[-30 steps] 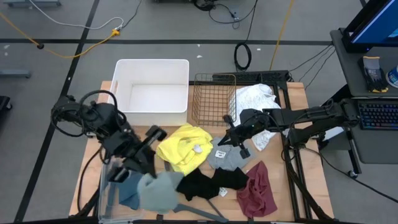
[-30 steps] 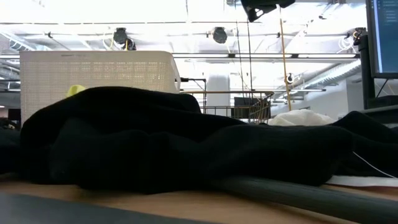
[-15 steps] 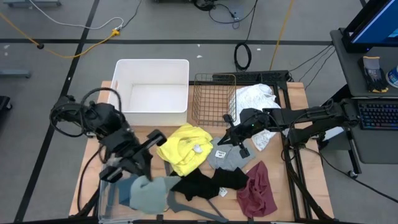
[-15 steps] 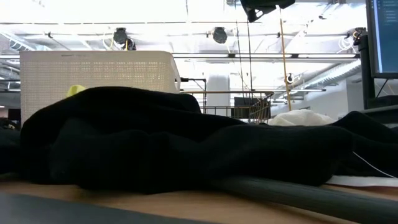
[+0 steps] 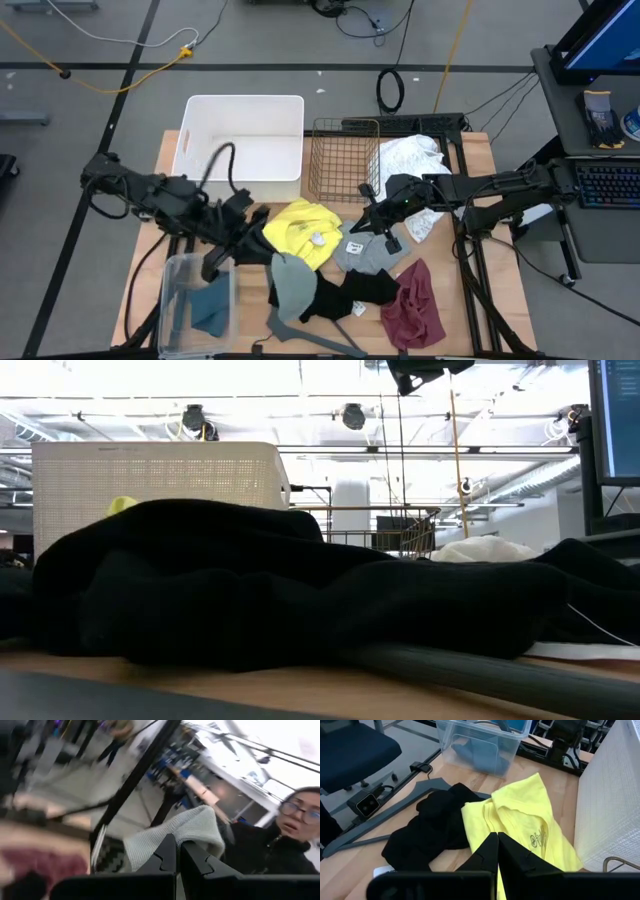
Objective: Pick & Place Cloths
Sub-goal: Put the gray sock into the transparent bin
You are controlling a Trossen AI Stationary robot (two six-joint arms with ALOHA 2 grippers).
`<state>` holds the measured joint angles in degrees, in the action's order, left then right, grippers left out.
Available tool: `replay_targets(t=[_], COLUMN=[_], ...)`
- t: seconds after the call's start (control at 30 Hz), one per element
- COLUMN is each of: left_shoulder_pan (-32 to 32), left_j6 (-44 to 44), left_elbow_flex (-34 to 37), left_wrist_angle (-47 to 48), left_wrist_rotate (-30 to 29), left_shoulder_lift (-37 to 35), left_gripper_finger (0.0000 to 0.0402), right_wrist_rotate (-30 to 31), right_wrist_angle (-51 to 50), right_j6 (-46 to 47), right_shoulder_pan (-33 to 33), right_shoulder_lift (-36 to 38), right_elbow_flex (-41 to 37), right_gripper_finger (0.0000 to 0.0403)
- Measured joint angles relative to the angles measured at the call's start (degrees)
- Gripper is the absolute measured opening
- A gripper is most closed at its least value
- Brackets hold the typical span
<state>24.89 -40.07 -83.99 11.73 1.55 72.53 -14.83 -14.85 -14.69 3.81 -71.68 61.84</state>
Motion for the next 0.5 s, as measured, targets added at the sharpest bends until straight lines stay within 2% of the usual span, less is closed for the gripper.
replay_targets(t=[0.5], left_shoulder_pan=[8.6], left_j6=[-31.7], left_elbow_flex=[0.0], left_wrist_angle=[24.3], left_wrist_rotate=[-0.6], left_shoulder_lift=[-5.5], left_gripper_finger=[0.0], right_wrist_rotate=[0.0], right_wrist_angle=[-0.1], right_j6=[-1.2], right_shoulder_pan=[0.0], right_shoulder_lift=[0.0], right_elbow_flex=[0.0], right_gripper_finger=[0.0])
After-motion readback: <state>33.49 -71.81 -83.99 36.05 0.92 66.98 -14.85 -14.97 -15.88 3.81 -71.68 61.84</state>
